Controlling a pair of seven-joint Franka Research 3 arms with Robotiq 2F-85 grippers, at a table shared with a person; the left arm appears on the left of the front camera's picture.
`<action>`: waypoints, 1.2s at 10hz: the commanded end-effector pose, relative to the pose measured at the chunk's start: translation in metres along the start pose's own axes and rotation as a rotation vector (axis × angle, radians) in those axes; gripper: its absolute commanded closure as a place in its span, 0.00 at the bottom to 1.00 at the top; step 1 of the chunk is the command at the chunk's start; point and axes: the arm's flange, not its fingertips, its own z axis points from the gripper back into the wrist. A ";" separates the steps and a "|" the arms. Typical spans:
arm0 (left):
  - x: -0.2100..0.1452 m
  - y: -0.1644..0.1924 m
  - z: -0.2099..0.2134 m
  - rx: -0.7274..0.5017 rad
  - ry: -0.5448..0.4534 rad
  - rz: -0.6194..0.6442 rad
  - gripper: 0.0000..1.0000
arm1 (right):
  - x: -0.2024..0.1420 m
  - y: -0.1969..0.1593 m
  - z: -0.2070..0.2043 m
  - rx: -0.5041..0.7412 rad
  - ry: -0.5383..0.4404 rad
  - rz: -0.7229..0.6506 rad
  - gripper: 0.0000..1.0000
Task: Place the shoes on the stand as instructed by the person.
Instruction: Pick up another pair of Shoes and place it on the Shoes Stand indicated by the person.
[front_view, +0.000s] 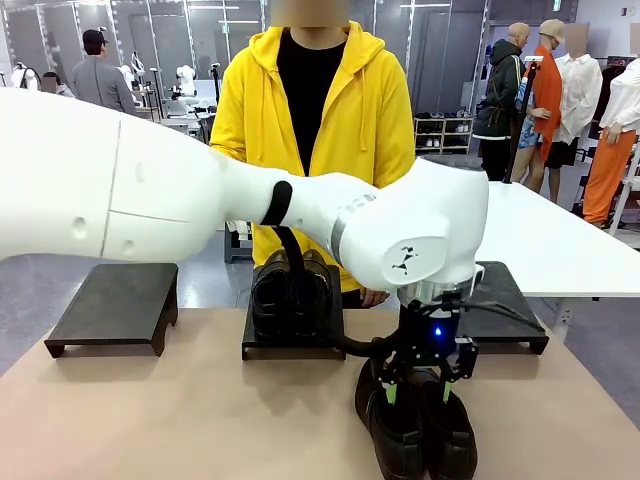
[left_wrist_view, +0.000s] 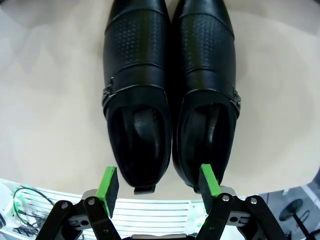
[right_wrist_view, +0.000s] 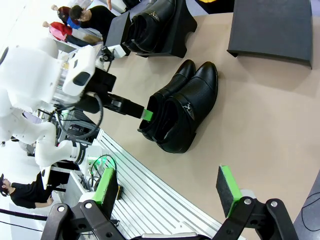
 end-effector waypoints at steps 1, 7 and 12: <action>-0.006 -0.007 -0.015 -0.030 0.025 0.034 0.18 | 0.000 0.000 0.001 0.014 -0.013 0.014 0.00; -0.004 -0.006 -0.059 -0.017 0.010 0.043 0.35 | 0.000 0.000 0.001 0.014 -0.013 0.014 0.00; -0.001 -0.003 -0.071 0.003 0.043 0.033 1.00 | 0.000 0.000 0.001 0.014 -0.013 0.014 0.00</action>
